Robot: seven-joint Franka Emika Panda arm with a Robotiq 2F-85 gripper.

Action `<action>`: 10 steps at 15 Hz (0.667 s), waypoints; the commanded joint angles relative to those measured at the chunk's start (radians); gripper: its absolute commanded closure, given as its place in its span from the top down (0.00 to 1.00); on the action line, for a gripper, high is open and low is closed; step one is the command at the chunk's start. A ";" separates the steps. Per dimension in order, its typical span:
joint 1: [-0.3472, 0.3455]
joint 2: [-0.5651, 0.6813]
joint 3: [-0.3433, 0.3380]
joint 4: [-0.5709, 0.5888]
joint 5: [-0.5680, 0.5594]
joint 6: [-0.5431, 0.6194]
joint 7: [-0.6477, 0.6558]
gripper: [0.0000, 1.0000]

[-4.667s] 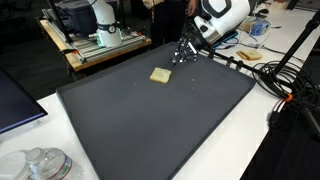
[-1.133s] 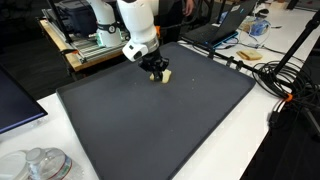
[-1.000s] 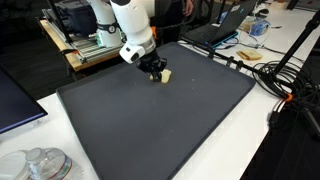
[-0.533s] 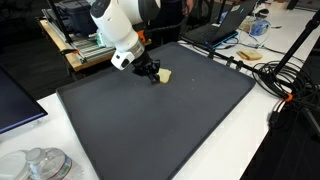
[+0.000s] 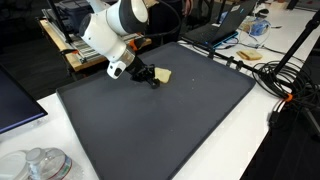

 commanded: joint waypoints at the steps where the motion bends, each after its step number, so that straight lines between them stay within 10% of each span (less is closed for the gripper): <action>1: -0.014 -0.001 0.002 -0.032 0.146 0.003 -0.152 0.05; 10: 0.027 -0.077 -0.061 -0.189 0.511 -0.006 -0.478 0.05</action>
